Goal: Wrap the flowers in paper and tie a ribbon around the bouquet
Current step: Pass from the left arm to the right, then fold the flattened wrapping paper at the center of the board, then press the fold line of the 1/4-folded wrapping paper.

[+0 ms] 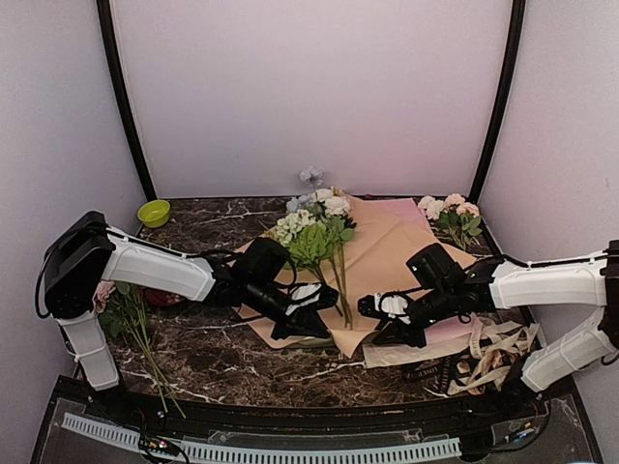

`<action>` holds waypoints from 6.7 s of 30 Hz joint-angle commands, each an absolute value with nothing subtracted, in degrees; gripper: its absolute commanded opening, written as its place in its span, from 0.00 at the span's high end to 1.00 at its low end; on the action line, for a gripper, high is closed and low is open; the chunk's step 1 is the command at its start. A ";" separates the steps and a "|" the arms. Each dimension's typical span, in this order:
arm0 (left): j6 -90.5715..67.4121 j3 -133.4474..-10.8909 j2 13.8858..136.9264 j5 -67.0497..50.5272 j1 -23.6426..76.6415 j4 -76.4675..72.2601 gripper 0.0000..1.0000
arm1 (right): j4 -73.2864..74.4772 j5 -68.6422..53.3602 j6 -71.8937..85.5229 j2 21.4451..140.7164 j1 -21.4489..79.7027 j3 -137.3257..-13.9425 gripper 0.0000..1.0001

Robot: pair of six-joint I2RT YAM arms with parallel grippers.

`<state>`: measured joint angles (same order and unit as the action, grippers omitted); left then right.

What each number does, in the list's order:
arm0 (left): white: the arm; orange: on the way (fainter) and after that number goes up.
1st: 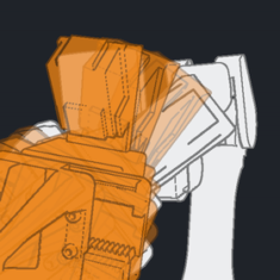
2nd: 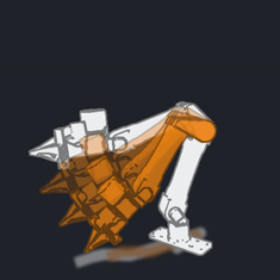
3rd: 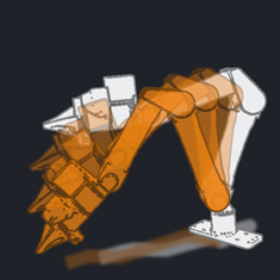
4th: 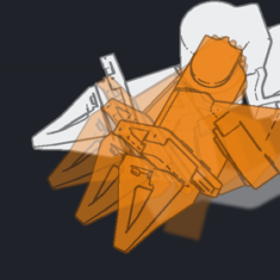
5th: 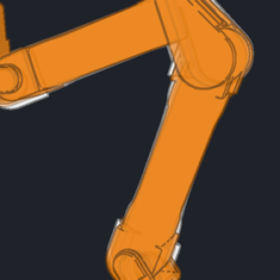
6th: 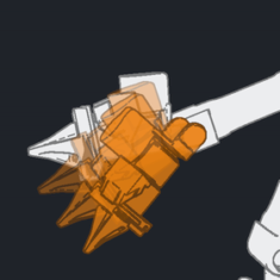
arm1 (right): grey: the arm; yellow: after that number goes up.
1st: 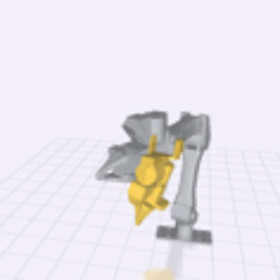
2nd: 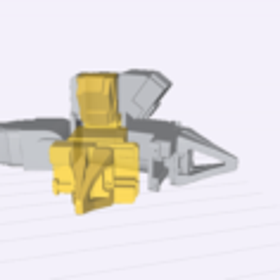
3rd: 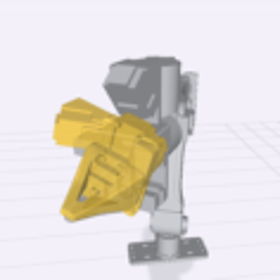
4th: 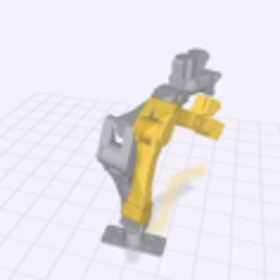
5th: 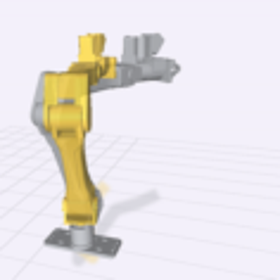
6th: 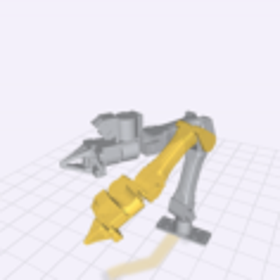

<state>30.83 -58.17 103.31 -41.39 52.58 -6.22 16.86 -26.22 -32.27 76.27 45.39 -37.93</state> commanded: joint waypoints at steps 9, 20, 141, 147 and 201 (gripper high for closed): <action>24.51 -54.93 98.68 -40.12 50.70 -6.92 0.31 | 18.62 -36.16 -26.95 81.91 38.82 -46.41 1.00; 17.33 -47.15 96.63 -26.68 50.71 -13.43 0.41 | 20.33 -37.24 -23.13 88.78 36.28 -51.89 1.00; 18.65 -67.34 108.26 -12.69 55.68 -7.55 0.72 | 18.89 -38.81 1.64 95.26 26.19 -51.22 1.00; 20.54 -71.77 114.40 -16.46 55.88 -3.93 0.74 | 20.05 -38.06 0.98 95.53 26.24 -51.55 1.00; 18.44 -57.42 101.74 -13.31 51.69 7.65 0.84 | 25.14 -32.00 0.84 97.80 27.40 -56.59 1.00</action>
